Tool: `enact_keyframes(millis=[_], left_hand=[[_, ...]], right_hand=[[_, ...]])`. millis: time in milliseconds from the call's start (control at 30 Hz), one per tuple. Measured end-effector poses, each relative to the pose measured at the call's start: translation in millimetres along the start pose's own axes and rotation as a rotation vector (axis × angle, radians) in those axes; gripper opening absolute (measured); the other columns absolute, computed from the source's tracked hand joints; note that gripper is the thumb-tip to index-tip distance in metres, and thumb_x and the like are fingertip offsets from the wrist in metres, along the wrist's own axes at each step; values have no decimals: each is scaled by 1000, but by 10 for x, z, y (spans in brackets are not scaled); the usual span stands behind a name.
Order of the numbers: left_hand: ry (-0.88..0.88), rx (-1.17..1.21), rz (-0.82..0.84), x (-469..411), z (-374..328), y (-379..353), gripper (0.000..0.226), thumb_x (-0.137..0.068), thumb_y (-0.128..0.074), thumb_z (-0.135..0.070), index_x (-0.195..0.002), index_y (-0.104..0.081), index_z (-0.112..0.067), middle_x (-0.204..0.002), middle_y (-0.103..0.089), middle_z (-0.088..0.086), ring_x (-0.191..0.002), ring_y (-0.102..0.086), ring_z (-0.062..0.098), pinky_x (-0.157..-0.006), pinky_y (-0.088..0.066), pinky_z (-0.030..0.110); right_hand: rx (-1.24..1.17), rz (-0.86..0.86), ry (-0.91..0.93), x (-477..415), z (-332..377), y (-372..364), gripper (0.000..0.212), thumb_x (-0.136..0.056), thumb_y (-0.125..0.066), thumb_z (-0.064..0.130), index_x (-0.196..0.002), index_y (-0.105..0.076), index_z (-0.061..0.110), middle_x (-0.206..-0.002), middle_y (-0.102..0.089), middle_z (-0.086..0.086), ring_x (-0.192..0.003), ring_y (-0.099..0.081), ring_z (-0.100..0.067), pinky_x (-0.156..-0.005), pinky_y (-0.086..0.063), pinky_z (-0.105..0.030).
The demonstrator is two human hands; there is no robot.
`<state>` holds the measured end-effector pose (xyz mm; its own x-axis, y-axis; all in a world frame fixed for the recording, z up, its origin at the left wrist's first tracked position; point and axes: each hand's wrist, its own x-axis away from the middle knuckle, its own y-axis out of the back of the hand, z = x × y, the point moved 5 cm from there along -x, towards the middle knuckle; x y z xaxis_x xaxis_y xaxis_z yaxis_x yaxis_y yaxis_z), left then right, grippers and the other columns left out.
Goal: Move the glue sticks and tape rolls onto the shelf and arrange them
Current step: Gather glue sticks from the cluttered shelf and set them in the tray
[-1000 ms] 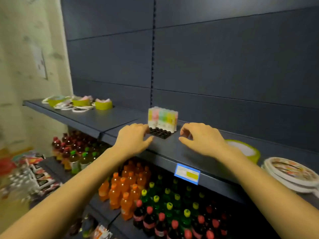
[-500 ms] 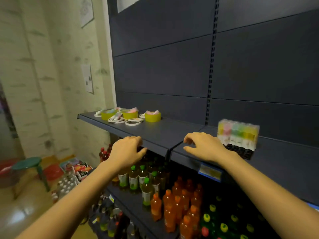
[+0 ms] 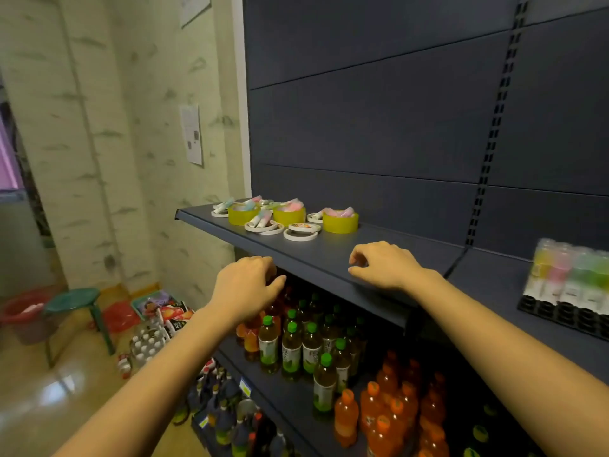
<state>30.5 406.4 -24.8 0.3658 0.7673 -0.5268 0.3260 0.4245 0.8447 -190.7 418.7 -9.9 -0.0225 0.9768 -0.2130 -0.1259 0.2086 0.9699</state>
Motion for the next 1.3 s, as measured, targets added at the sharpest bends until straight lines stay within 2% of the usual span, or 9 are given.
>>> enact_keyframes(millis=[267,400,533,700,833,1033,1100,1200,1300], left_hand=[[14,50,25,-608,547,-411,29,-91,-46,-47,-98,-60,-23,-100,-66,-5,-87,-60,14,-67,-45,27],[27,25,51,-1085,764,-634,29,-90,-46,-48,-93,-61,-23,-98,-66,-5,-86,-59,13,-66,-44,26],[61,48,79,-1452,937,-874,29,-90,-46,-49,-92,-62,-25,-99,-67,-5,-92,-61,16,-74,-50,31],[87,52,99,-1723,1090,-1102,29,-90,-45,-49,-92,-62,-26,-96,-66,-5,-90,-61,17,-75,-51,33],[103,50,107,-1887,1175,-1192,31,-91,-43,-50,-94,-64,-27,-94,-66,-3,-90,-61,17,-73,-49,31],[49,64,120,-2087,1136,-1275,37,-92,-43,-48,-90,-65,-19,-84,-51,-3,-92,-60,22,-66,-43,30],[18,91,167,-2164,1083,-1337,40,-93,-41,-48,-93,-64,-15,-97,-58,2,-96,-59,25,-73,-48,33],[-32,54,247,-2280,996,-1455,44,-96,-35,-47,-95,-61,-10,-108,-63,10,-100,-59,27,-81,-47,37],[-73,-12,306,-2398,917,-1550,50,-96,-33,-48,-103,-62,-8,-115,-62,14,-107,-58,30,-83,-45,37]], right_hand=[[45,-57,-85,-1124,52,-226,41,-99,-30,41,-111,-62,18,-123,-58,-11,-112,-53,-33,-79,-39,-36],[7,-13,-193,-1717,-56,-324,42,-98,-34,39,-136,-42,23,-137,-42,-15,-124,-43,-35,-92,-41,-40],[-50,26,-295,-2195,-157,-455,43,-97,-36,37,-139,-32,30,-137,-34,-18,-126,-37,-35,-98,-37,-40],[-47,94,-378,-2631,-184,-713,46,-98,-31,38,-134,-41,12,-95,-60,-11,-79,-58,-19,-81,-37,-31],[-45,167,-390,-2859,-218,-830,46,-93,-43,35,-130,-49,7,-132,-51,-12,-120,-49,-28,-99,-40,-35],[46,93,-360,-2933,-118,-692,54,-96,-32,43,-133,-44,5,-124,-56,-14,-116,-50,-30,-107,-30,-46],[68,12,-355,-2889,-135,-549,50,-97,-28,43,-124,-51,8,-120,-57,-14,-111,-52,-31,-100,-34,-44],[40,-69,-393,-2753,-221,-349,43,-95,-33,47,-97,-60,13,-102,-58,-13,-89,-52,-28,-74,-39,-34],[59,-113,-458,-2561,-318,-224,42,-94,-38,48,-93,-62,14,-90,-51,-8,-81,-47,-26,-70,-36,-31]])
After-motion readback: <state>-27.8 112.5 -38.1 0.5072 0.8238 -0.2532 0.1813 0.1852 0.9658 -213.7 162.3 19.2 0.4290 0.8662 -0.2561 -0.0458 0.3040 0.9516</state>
